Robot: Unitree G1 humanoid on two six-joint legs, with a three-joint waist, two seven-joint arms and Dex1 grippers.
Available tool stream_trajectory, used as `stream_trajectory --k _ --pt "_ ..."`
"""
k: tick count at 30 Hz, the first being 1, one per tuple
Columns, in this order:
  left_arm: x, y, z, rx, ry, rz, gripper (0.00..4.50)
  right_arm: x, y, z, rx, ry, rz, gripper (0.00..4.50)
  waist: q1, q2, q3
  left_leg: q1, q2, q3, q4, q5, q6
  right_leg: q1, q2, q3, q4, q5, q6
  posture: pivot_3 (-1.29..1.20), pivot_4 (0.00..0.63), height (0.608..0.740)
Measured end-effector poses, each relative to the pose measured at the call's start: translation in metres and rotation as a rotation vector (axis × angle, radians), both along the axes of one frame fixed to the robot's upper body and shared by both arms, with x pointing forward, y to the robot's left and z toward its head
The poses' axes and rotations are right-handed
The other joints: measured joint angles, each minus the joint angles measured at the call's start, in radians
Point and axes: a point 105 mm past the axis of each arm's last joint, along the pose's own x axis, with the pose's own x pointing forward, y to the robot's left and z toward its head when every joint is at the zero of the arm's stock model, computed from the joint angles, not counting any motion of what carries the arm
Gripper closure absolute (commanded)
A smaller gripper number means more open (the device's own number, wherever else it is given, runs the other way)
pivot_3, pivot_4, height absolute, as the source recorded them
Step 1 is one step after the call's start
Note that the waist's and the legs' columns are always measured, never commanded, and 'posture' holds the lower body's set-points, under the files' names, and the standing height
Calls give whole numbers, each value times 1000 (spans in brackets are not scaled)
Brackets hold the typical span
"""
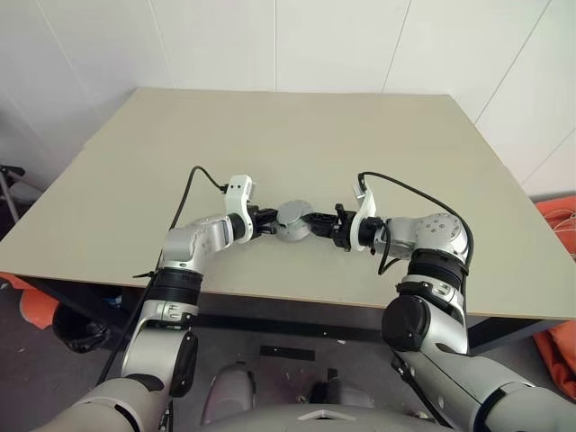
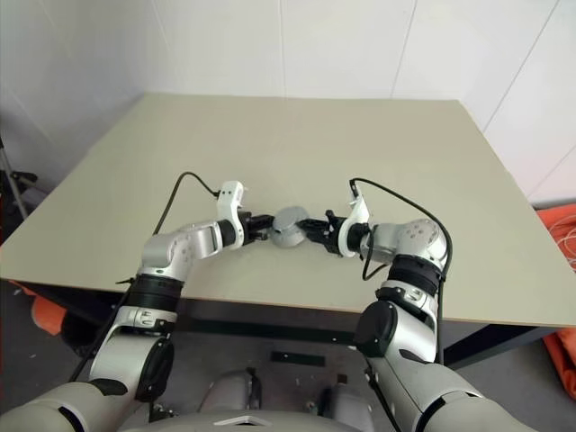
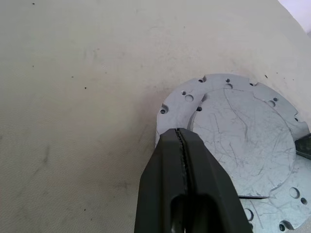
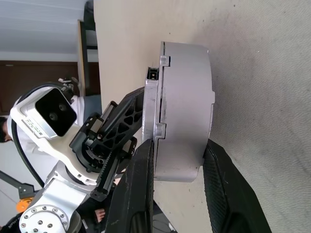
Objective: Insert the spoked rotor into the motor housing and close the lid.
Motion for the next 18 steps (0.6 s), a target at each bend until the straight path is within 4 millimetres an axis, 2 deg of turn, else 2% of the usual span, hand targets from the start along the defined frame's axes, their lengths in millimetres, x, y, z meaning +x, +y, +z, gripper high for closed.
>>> stream_trajectory --k 9,13,15,18 --pt "1 -2 2 -43 4 19 4500 1 -3 1 -1 -5 -5 3309 0 0 0 -1 0 0 0 0 0 -1 0 0 0 0 0 0 0 740" --pt "3 -2 13 -106 -17 36 4500 2 -6 7 19 -30 -10 3309 -1 0 1 -3 0 0 0 0 0 -2 0 0 0 0 0 0 0 740" --pt "1 -11 36 -207 -78 18 4500 3 -8 7 14 -33 -15 3309 -1 0 1 -4 0 0 0 0 0 -3 0 0 0 0 0 0 0 740" --pt "-5 -23 75 -339 -190 -20 4500 1 0 6 15 -29 10 3309 -4 1 1 -4 0 0 0 0 0 -3 0 0 0 0 -1 0 0 740"
